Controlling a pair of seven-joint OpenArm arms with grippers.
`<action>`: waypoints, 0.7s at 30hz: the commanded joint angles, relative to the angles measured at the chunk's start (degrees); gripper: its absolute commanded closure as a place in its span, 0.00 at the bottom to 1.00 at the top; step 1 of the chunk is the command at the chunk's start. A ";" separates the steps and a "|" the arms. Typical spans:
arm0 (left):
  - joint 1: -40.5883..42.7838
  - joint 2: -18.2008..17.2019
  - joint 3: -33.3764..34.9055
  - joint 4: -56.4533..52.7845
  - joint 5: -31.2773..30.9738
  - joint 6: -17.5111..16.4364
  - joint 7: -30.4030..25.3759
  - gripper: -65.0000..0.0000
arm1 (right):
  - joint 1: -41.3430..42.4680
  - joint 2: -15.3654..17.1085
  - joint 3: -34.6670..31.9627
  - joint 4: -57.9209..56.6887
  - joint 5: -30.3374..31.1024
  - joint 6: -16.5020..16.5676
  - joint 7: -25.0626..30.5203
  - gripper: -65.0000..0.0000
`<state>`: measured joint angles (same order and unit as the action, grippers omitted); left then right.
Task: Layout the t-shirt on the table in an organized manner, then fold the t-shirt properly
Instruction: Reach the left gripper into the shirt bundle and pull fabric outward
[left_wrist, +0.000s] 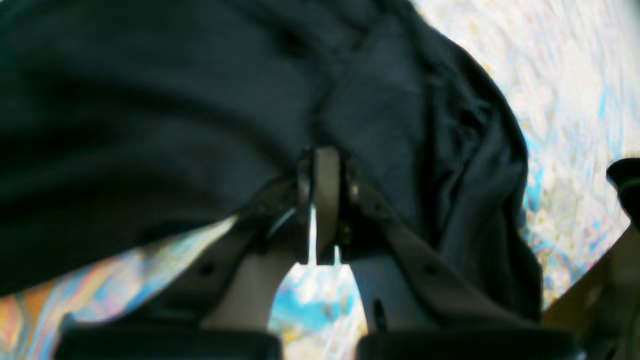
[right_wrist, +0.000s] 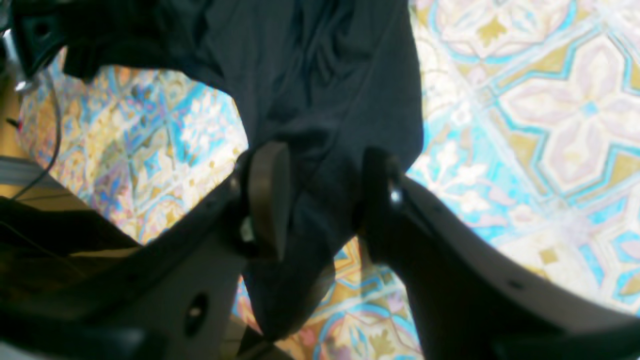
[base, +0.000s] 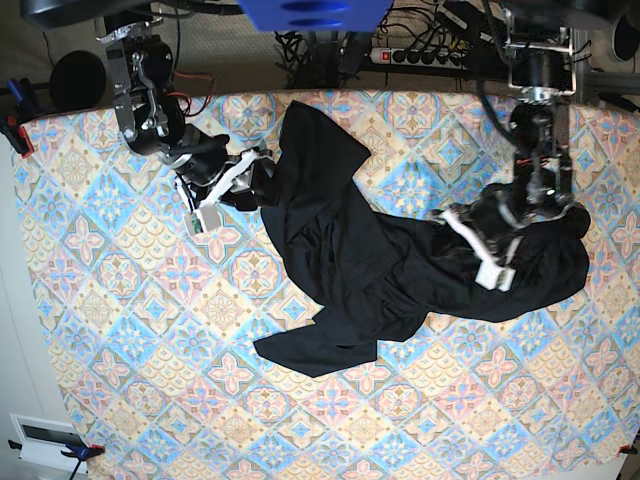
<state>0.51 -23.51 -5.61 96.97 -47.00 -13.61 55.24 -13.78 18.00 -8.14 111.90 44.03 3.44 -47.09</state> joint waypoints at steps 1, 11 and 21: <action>-0.03 -1.50 -1.82 1.01 -2.54 -0.59 -1.22 1.00 | 0.55 0.42 0.27 0.85 0.85 0.56 1.24 0.64; -7.41 0.96 1.25 -4.44 -2.36 -0.33 -1.22 0.99 | 4.95 0.42 -0.17 0.85 1.20 0.56 1.24 0.64; -15.68 7.38 12.77 -14.37 11.00 -0.33 -2.54 0.62 | 4.86 0.42 -0.17 1.29 1.20 0.56 1.24 0.64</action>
<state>-13.89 -15.55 7.49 81.82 -35.68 -13.72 53.65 -9.76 18.09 -8.58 112.12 44.31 3.42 -47.24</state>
